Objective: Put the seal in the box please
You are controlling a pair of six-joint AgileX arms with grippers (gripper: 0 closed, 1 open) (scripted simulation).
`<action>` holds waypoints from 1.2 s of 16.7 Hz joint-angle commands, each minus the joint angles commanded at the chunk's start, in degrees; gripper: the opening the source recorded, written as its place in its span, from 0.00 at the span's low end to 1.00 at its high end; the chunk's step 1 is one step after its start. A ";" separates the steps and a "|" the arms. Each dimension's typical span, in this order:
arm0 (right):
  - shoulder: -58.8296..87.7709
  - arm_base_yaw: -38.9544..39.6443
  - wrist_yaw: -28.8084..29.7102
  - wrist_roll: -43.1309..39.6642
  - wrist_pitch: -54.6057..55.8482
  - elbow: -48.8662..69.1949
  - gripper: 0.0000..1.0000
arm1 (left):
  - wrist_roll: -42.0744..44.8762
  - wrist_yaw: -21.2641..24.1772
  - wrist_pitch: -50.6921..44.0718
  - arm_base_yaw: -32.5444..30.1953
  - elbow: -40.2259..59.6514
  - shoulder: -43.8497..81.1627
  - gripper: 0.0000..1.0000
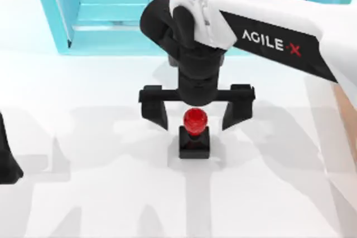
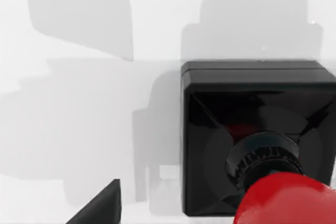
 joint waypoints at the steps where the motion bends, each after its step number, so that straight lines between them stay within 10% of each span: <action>1: -0.01 0.05 0.00 0.05 1.91 -1.91 1.00 | 0.00 0.00 0.00 0.00 0.00 0.00 1.00; 7: -0.01 0.12 0.00 0.12 4.01 -4.01 1.00 | 0.00 0.00 0.00 0.00 0.00 0.00 1.00; 20: -0.01 0.12 0.00 0.12 4.01 -4.01 0.02 | 0.00 0.00 0.00 0.00 0.00 0.00 1.00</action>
